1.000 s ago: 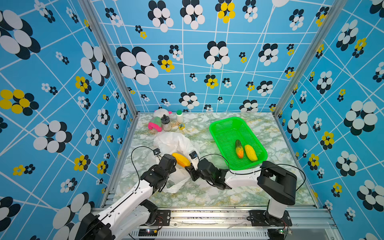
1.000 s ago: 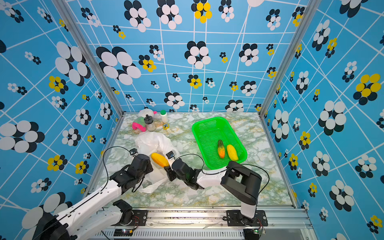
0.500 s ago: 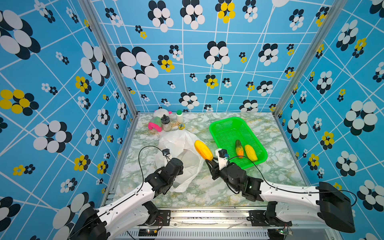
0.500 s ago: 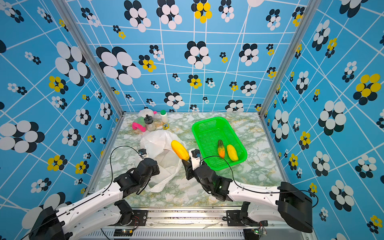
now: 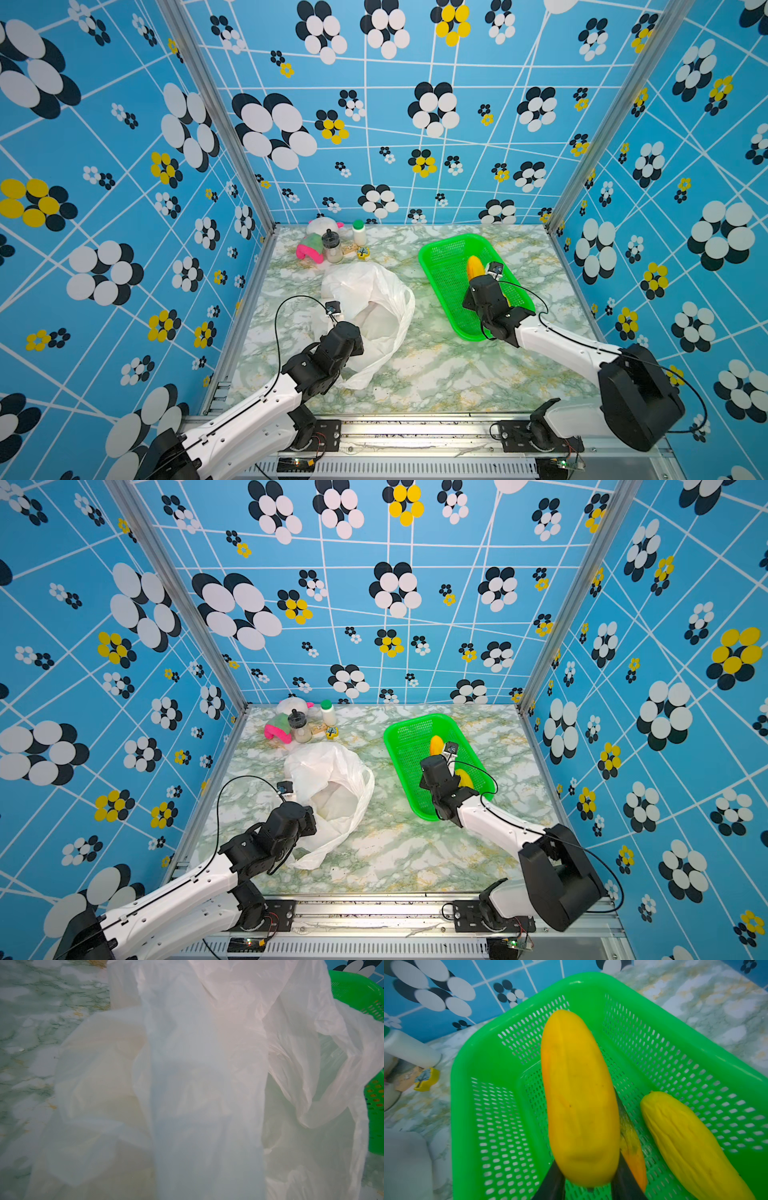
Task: Untie the knot of the plastic bag and take out the fruit
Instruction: Place the fruit in the basket, then pick up the fruit from the plastic bag.
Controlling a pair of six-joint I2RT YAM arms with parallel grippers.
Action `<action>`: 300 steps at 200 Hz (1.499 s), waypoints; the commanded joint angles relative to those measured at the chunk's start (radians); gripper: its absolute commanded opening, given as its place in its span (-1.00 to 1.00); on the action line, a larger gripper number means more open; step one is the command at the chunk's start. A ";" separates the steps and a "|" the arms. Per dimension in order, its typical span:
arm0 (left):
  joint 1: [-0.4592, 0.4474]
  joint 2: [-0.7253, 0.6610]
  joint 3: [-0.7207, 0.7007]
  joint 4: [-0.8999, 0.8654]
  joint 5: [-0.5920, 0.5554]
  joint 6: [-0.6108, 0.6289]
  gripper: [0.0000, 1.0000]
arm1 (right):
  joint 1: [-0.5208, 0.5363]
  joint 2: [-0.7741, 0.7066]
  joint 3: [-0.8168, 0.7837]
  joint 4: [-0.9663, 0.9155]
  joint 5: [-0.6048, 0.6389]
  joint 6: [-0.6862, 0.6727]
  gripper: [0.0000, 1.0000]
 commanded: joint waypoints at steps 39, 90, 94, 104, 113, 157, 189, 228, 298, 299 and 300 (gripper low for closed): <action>-0.004 0.085 0.031 0.035 0.020 0.036 -1.00 | -0.023 0.229 0.129 -0.091 -0.173 0.028 -0.87; -0.002 0.109 0.036 0.064 0.030 0.046 -1.00 | -0.023 0.243 0.138 -0.095 -0.156 0.033 -0.40; -0.002 0.109 0.037 0.063 0.031 0.047 -1.00 | -0.024 0.235 0.137 -0.096 -0.152 0.031 -0.33; -0.003 0.112 0.039 0.063 0.032 0.047 -1.00 | -0.023 0.214 0.131 -0.095 -0.146 0.027 -0.14; -0.001 0.115 0.039 0.063 0.032 0.048 -1.00 | -0.023 0.193 0.125 -0.092 -0.147 0.019 0.01; 0.000 0.120 0.040 0.062 0.035 0.048 -1.00 | -0.002 0.038 0.075 -0.092 -0.153 -0.008 0.58; 0.006 0.102 0.053 0.059 0.059 0.051 -1.00 | 0.155 -0.199 0.009 -0.053 -0.035 -0.111 0.66; 0.025 0.092 0.067 0.065 0.079 0.052 -1.00 | 0.387 -0.246 -0.062 0.204 -0.195 -0.184 -0.13; 0.047 0.128 0.082 0.090 0.127 0.050 -1.00 | 0.618 0.234 0.185 0.321 -0.312 -0.229 -0.52; 0.046 0.127 0.082 0.090 0.127 0.050 -1.00 | 0.619 0.239 0.188 0.320 -0.306 -0.228 -0.53; 0.046 0.127 0.083 0.090 0.128 0.050 -1.00 | 0.619 0.246 0.193 0.318 -0.300 -0.226 -0.53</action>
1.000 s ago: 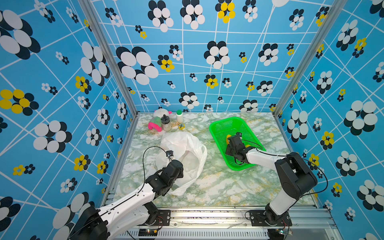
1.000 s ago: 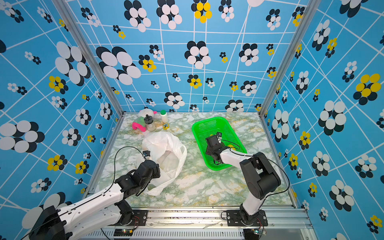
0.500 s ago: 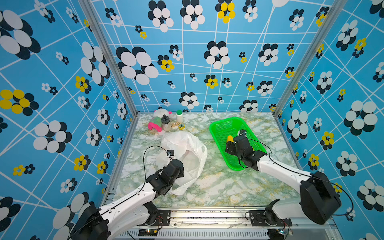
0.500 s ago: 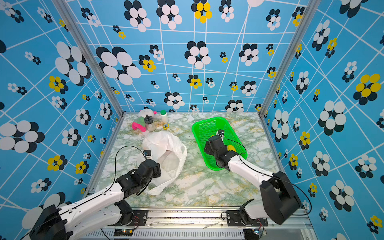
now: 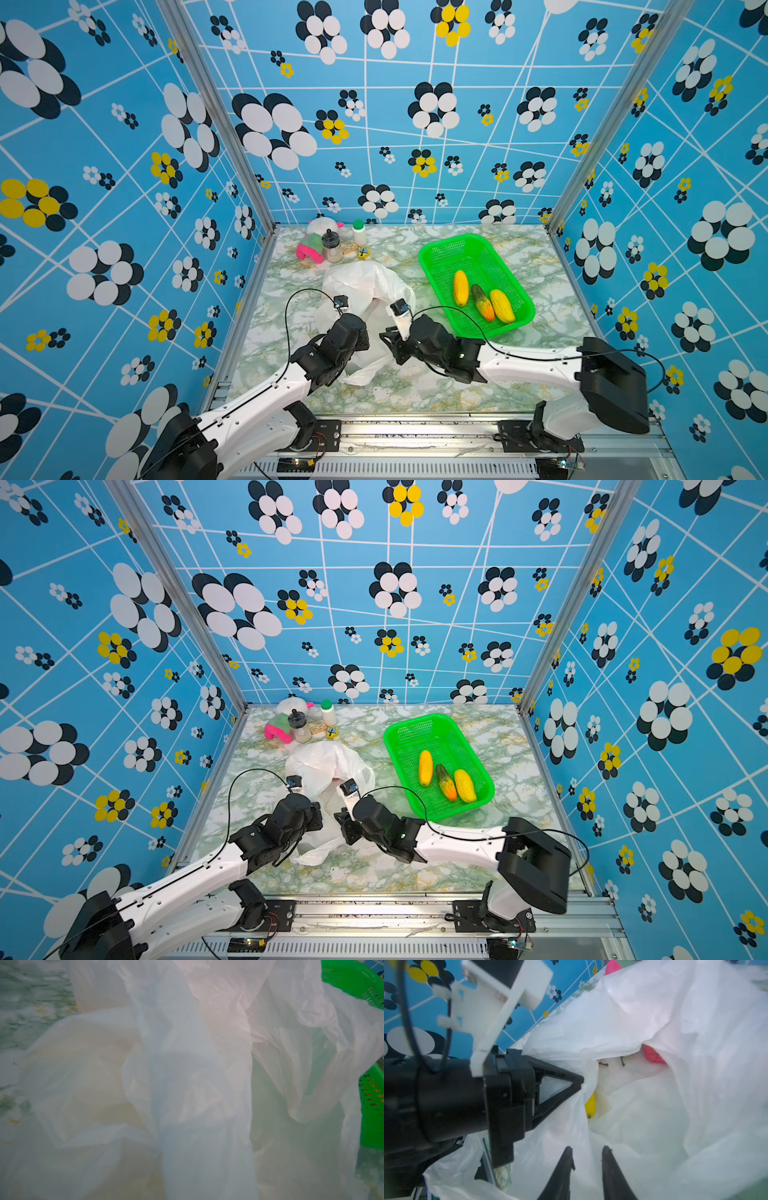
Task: Untie the knot of the plastic bag and take out the fruit
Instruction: Pick up the fruit from the plastic bag.
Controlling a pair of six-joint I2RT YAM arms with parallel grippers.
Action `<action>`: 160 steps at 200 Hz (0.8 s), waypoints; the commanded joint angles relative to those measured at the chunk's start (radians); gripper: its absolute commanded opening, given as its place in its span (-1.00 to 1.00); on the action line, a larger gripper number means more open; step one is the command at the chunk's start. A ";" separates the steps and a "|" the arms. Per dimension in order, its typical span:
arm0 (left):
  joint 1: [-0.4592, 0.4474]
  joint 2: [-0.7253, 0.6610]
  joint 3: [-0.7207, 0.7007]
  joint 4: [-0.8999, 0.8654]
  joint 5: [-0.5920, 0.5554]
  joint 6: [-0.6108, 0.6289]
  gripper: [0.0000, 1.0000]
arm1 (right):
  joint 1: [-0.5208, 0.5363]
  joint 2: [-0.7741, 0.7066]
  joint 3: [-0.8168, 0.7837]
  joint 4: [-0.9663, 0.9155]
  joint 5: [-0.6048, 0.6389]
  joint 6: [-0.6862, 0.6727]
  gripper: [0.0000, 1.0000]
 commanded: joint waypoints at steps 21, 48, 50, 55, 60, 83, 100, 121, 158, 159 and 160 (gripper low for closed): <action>0.013 -0.001 0.037 0.021 0.027 0.017 -1.00 | -0.026 0.209 0.166 -0.029 0.154 0.045 -0.52; 0.013 -0.001 0.045 0.019 0.029 0.023 -1.00 | -0.062 0.316 0.242 -0.032 0.221 0.059 -0.41; 0.013 -0.001 0.046 0.019 0.029 0.023 -1.00 | -0.066 0.321 0.248 -0.033 0.225 0.059 -0.39; 0.013 -0.001 0.047 0.018 0.031 0.025 -1.00 | -0.070 0.335 0.264 -0.034 0.244 0.060 -0.32; 0.013 -0.002 0.048 0.018 0.030 0.026 -1.00 | -0.074 0.349 0.275 -0.037 0.266 0.062 -0.26; 0.015 0.007 0.051 0.016 0.029 0.030 -1.00 | -0.101 0.390 0.313 -0.012 0.283 0.058 -0.11; 0.017 0.018 0.051 0.019 0.029 0.029 -1.00 | -0.123 0.415 0.334 0.009 0.276 0.067 -0.09; 0.019 0.031 0.050 0.016 0.029 0.029 -1.00 | -0.151 0.436 0.342 0.042 0.269 0.075 -0.03; 0.022 0.037 0.036 0.024 0.035 0.025 -1.00 | -0.170 0.524 0.458 -0.009 0.267 0.051 0.30; 0.022 0.038 0.036 0.025 0.035 0.025 -1.00 | -0.170 0.527 0.461 -0.008 0.267 0.051 0.31; 0.022 0.038 0.036 0.024 0.035 0.026 -1.00 | -0.170 0.529 0.464 -0.010 0.267 0.049 0.34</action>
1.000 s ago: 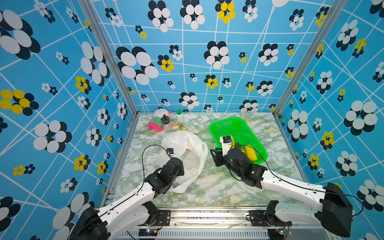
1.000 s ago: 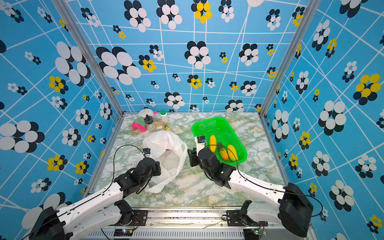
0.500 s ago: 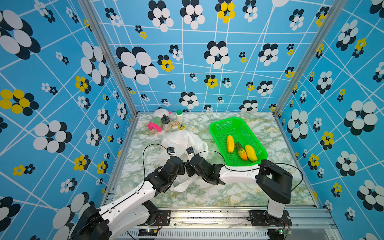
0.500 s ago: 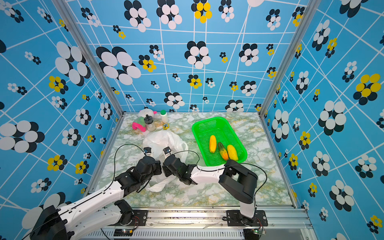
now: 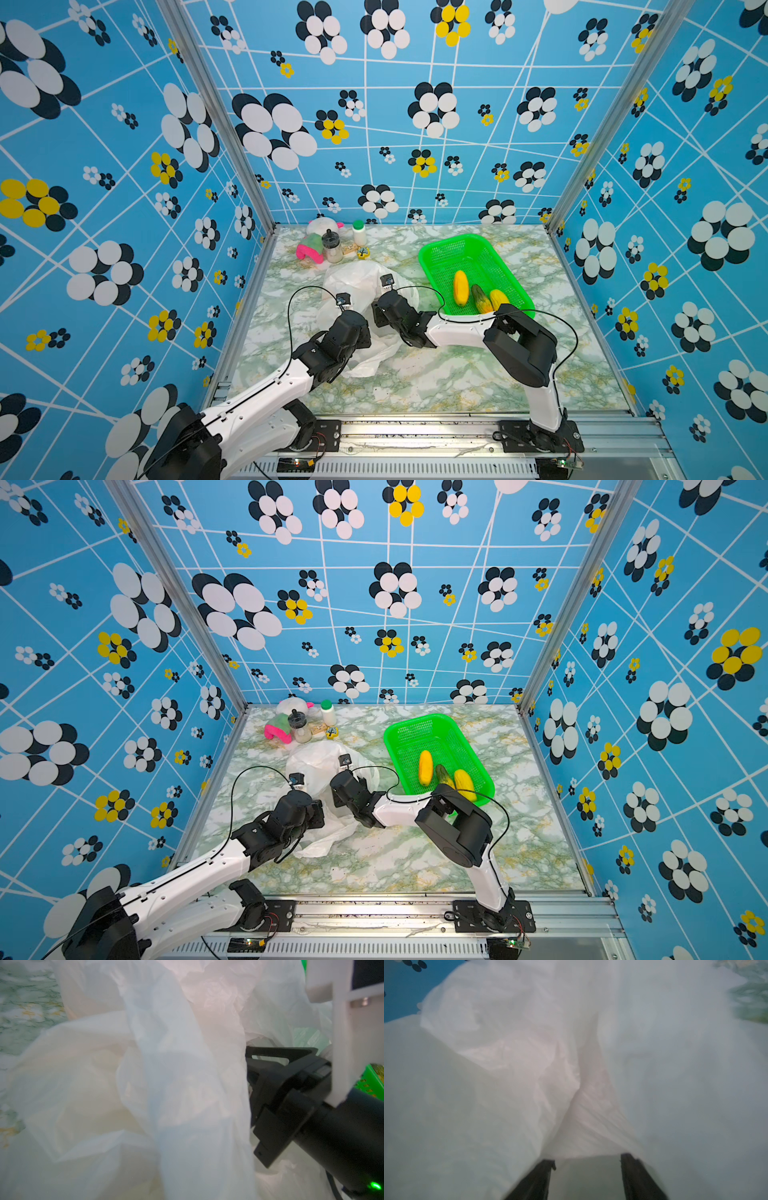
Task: Untie the knot of the plastic bag and take out the fruit
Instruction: Pick up the fruit from the plastic bag.
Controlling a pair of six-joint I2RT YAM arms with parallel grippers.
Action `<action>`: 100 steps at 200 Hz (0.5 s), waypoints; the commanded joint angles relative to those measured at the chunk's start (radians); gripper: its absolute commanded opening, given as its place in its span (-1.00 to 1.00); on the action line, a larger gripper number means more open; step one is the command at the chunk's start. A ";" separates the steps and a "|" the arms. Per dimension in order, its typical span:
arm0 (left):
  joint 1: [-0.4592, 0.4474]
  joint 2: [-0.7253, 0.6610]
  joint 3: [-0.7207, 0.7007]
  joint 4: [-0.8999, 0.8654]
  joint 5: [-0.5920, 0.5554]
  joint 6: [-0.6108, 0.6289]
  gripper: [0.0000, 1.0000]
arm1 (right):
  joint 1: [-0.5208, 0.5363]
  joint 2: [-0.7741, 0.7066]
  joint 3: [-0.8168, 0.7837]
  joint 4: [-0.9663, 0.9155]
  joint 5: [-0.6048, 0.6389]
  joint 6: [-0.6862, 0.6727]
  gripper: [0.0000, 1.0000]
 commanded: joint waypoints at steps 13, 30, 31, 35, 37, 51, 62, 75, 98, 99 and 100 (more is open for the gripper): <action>0.012 0.009 0.016 0.014 0.011 0.016 -1.00 | -0.010 0.086 0.113 -0.024 0.015 -0.021 0.52; 0.013 0.011 0.016 0.017 0.014 0.018 -1.00 | -0.014 0.137 0.170 -0.053 0.014 -0.023 0.66; 0.013 0.011 0.017 0.017 0.014 0.019 -1.00 | -0.014 0.139 0.173 -0.054 0.014 -0.023 0.66; 0.014 0.011 0.019 0.019 0.014 0.019 -1.00 | -0.016 0.145 0.184 -0.058 0.015 -0.022 0.68; 0.015 0.011 0.019 0.019 0.015 0.020 -1.00 | -0.017 0.149 0.189 -0.060 0.016 -0.022 0.69; 0.016 0.013 0.024 0.019 0.018 0.021 -1.00 | -0.021 0.162 0.215 -0.069 0.030 -0.020 0.79; 0.018 0.014 0.027 0.022 0.024 0.023 -1.00 | -0.023 0.169 0.235 -0.086 0.054 -0.020 0.83; 0.018 0.016 0.031 0.027 0.029 0.027 -1.00 | -0.023 0.179 0.265 -0.116 0.087 -0.017 0.87; 0.019 0.025 0.045 0.030 0.034 0.032 -1.00 | -0.022 0.201 0.320 -0.175 0.147 -0.003 0.92; 0.019 0.025 0.045 0.030 0.034 0.032 -1.00 | -0.022 0.203 0.321 -0.177 0.150 -0.002 0.92; 0.019 0.025 0.045 0.031 0.034 0.033 -1.00 | -0.022 0.204 0.322 -0.179 0.151 -0.001 0.93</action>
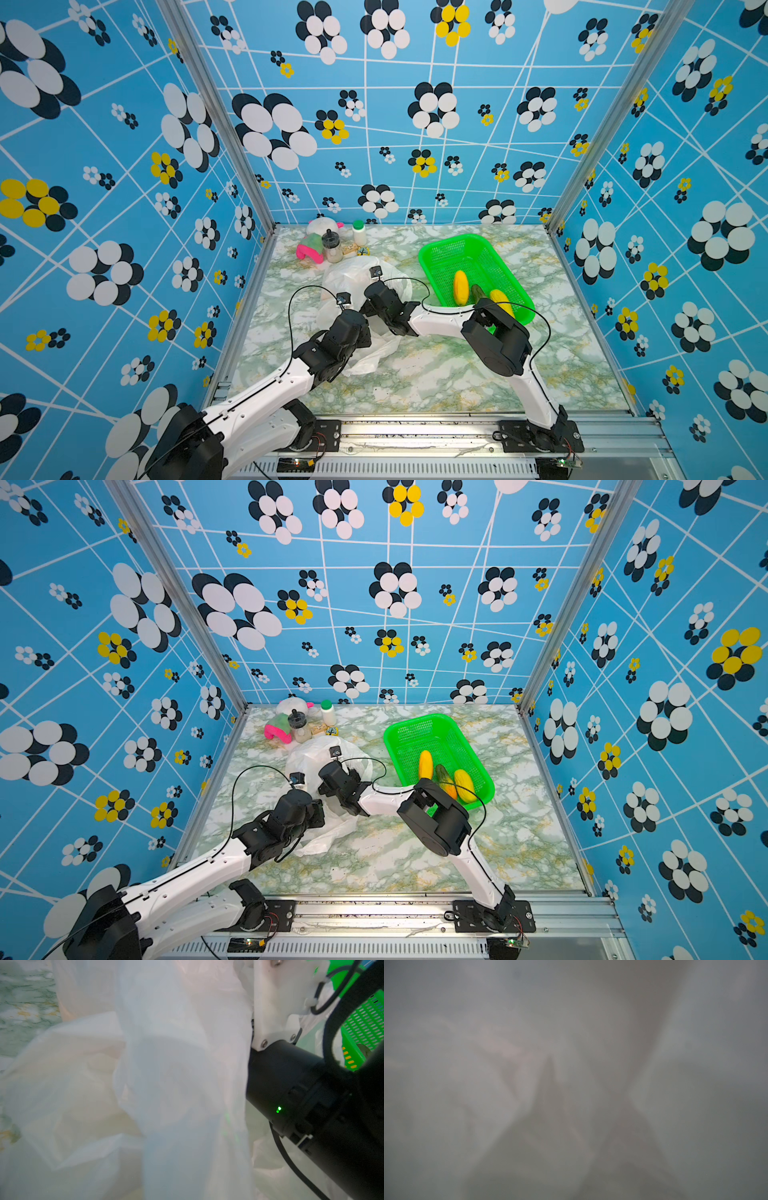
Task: Untie the knot of the plastic bag and take out the fruit
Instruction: Pick up the fruit from the plastic bag.
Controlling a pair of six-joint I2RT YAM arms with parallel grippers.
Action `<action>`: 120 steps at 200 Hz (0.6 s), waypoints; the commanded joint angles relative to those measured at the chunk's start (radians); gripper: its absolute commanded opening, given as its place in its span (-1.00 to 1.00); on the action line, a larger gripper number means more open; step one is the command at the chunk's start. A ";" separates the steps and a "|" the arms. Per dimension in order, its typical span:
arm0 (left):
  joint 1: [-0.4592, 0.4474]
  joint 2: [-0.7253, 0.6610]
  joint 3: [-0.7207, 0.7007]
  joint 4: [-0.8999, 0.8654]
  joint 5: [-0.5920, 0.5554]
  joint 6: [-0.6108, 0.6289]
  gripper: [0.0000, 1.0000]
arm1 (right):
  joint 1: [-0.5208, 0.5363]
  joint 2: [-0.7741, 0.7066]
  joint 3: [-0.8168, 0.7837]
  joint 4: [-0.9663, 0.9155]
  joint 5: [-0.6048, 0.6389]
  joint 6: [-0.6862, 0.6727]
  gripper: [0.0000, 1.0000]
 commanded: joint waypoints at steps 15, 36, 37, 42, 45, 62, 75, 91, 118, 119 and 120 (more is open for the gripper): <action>0.009 0.017 0.047 0.022 0.016 0.028 -1.00 | -0.008 0.047 0.105 -0.101 0.123 0.018 0.94; 0.011 0.026 0.053 0.023 0.016 0.029 -1.00 | -0.009 0.057 0.121 -0.110 0.158 0.023 0.98; 0.011 0.026 0.054 0.023 0.016 0.029 -1.00 | -0.009 0.057 0.121 -0.109 0.157 0.022 0.98; 0.012 0.027 0.057 0.022 0.018 0.029 -1.00 | -0.011 0.061 0.127 -0.110 0.156 0.021 0.99; 0.012 0.028 0.058 0.021 0.018 0.029 -1.00 | -0.013 0.065 0.132 -0.111 0.154 0.020 0.99; 0.014 0.034 0.064 0.018 0.018 0.029 -1.00 | -0.018 0.103 0.192 -0.161 0.148 0.025 0.97; 0.015 0.041 0.071 0.012 0.021 0.027 -1.00 | -0.019 0.139 0.244 -0.200 0.148 0.025 0.89; 0.017 0.051 0.078 0.013 0.027 0.027 -1.00 | -0.022 0.184 0.295 -0.231 0.146 0.025 0.75; 0.019 0.057 0.084 0.024 0.039 0.028 -1.00 | -0.024 0.230 0.339 -0.266 0.130 0.025 0.65; 0.019 0.057 0.084 0.024 0.038 0.028 -1.00 | -0.024 0.230 0.339 -0.266 0.129 0.024 0.65; 0.019 0.058 0.084 0.024 0.039 0.028 -1.00 | -0.024 0.230 0.339 -0.265 0.129 0.023 0.65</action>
